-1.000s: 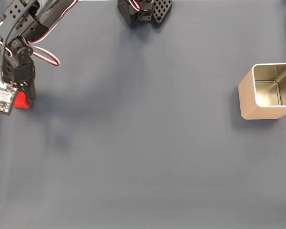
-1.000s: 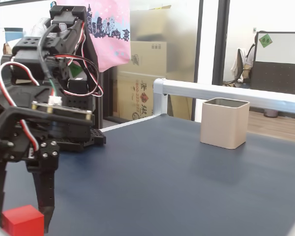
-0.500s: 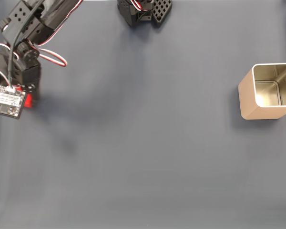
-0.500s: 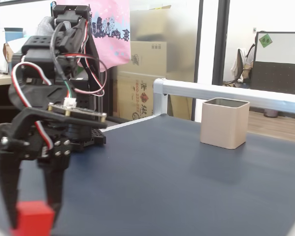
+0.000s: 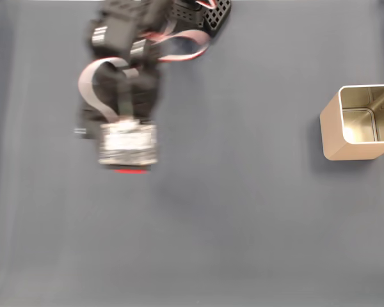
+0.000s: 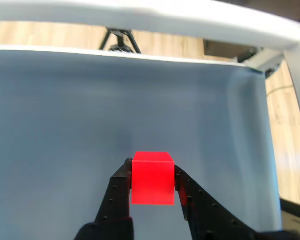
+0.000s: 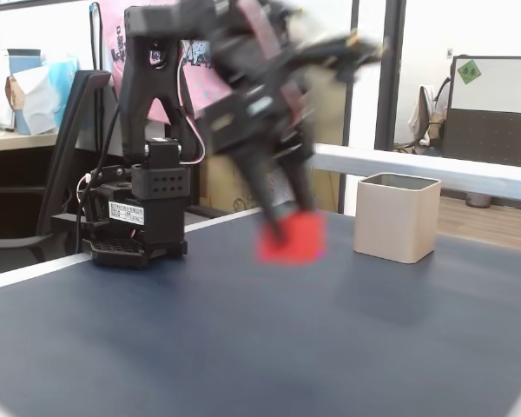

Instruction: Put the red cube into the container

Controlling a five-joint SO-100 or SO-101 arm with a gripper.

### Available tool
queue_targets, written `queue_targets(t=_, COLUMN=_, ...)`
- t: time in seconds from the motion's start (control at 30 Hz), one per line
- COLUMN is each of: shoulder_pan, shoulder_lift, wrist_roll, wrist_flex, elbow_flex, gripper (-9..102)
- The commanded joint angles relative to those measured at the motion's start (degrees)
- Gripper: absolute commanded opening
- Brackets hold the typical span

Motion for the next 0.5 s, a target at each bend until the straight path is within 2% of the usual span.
queue_targets(t=0.0, shoulder_pan=-9.3, shoulder_lift=6.7, wrist_roll=4.5, wrist_flex=3.1, elbow_flex=-0.7, gripper=0)
queue_targets(t=0.23, shoulder_pan=-28.5, shoulder_lift=8.9, wrist_roll=12.0, wrist_flex=8.2, elbow_flex=-2.8, gripper=0)
queue_targets(t=0.47, shoulder_pan=-41.4, shoulder_lift=3.5, wrist_roll=17.1, wrist_flex=9.8, elbow_flex=-10.1, gripper=0)
